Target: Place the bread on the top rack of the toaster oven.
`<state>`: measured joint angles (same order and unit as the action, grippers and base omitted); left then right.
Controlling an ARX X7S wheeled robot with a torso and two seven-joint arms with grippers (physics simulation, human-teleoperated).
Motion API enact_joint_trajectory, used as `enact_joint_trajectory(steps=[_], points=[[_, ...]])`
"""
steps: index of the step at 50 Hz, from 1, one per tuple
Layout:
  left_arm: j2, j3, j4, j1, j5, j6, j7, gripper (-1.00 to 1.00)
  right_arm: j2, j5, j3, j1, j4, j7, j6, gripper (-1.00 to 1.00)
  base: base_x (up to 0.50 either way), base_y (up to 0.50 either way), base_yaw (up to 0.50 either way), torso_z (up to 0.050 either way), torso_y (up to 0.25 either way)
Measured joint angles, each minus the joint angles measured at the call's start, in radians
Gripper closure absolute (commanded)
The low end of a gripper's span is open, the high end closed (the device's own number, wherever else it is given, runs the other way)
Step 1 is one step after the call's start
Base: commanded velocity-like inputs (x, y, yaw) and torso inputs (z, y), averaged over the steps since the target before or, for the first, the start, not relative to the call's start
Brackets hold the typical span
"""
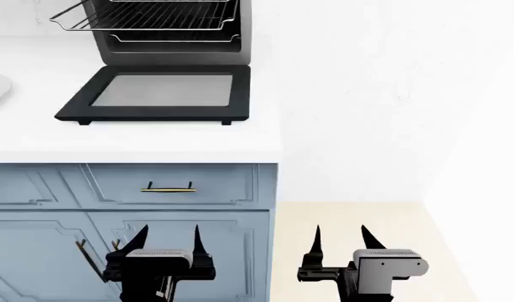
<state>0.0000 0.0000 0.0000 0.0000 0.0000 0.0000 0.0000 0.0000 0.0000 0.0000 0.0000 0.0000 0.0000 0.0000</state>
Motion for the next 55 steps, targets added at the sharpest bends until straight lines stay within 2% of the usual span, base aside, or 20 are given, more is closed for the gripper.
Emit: enact_joint_trajectory(steps=[7,48,51,55], points=[[-0.016,0.016,0.003,0.002,-0.024,0.007,0.006,-1.00,0.011,0.021,-0.019,0.006,0.003,0.012,0.016,-1.00,0.00,0.00,0.00,0.006,0.000],[-0.090,0.104,-0.004,-0.005,-0.077,0.026,-0.034,-1.00,0.083,0.122,-0.085,0.007,0.003,0.083,0.007,-1.00,0.00,0.00,0.00,0.050,0.000],[-0.095,0.109,-0.002,-0.010,-0.074,0.017,-0.043,-1.00,0.088,0.130,-0.088,0.006,-0.009,0.087,0.017,-1.00,0.00,0.00,0.00,0.015,0.000],[-0.102,0.113,0.034,-0.031,-0.073,-0.074,-0.053,-1.00,0.101,0.138,-0.091,0.004,-0.066,0.100,0.068,-1.00,0.00,0.00,0.00,0.000,0.000]])
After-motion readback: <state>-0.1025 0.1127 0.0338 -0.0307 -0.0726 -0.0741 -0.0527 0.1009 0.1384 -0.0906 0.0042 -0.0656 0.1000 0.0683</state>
